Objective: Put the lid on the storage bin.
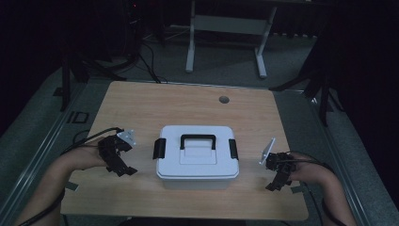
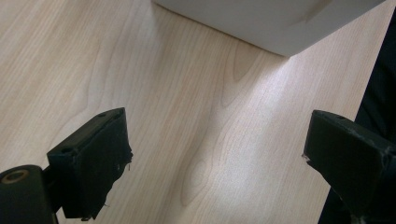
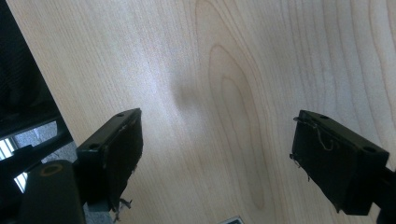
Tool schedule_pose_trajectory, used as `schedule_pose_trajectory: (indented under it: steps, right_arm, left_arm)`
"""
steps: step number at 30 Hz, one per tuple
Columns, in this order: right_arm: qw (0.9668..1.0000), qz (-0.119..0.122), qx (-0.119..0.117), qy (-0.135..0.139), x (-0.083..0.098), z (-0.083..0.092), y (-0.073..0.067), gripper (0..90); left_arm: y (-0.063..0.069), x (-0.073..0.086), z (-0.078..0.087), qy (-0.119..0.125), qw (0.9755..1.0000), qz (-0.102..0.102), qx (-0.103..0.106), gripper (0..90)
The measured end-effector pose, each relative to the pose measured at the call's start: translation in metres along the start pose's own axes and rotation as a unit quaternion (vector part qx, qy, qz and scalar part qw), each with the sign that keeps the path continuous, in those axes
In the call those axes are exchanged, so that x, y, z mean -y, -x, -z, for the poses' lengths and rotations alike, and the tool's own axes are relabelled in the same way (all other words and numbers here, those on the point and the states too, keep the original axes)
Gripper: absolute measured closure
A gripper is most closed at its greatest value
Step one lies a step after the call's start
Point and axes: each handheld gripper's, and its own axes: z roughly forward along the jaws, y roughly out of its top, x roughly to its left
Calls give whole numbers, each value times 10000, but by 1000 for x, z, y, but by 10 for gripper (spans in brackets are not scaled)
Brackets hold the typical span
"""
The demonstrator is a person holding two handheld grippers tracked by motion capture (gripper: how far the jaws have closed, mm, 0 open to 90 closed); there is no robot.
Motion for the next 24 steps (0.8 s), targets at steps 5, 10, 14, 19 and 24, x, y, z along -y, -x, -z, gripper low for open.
schedule_pose_trajectory:
  steps: [5,10,14,19,24]
  right_arm:
    - [10000,-13,1,12,1,0,1,161]
    - [10000,-40,18,31,3,0,1,161]
    - [10000,-77,20,30,4,-1,2,161]
    - [10000,-71,29,21,3,-2,2,161]
    - [10000,-69,28,12,3,-3,3,161]
  left_arm:
    - [-1,7,-9,-36,9999,138,92,67]
    - [-2,14,-16,58,9995,272,156,67]
    - [-1,20,-23,-3,9994,290,202,66]
    - [-1,27,-28,53,9990,382,228,66]
    - [-1,38,-34,25,9985,485,259,67]
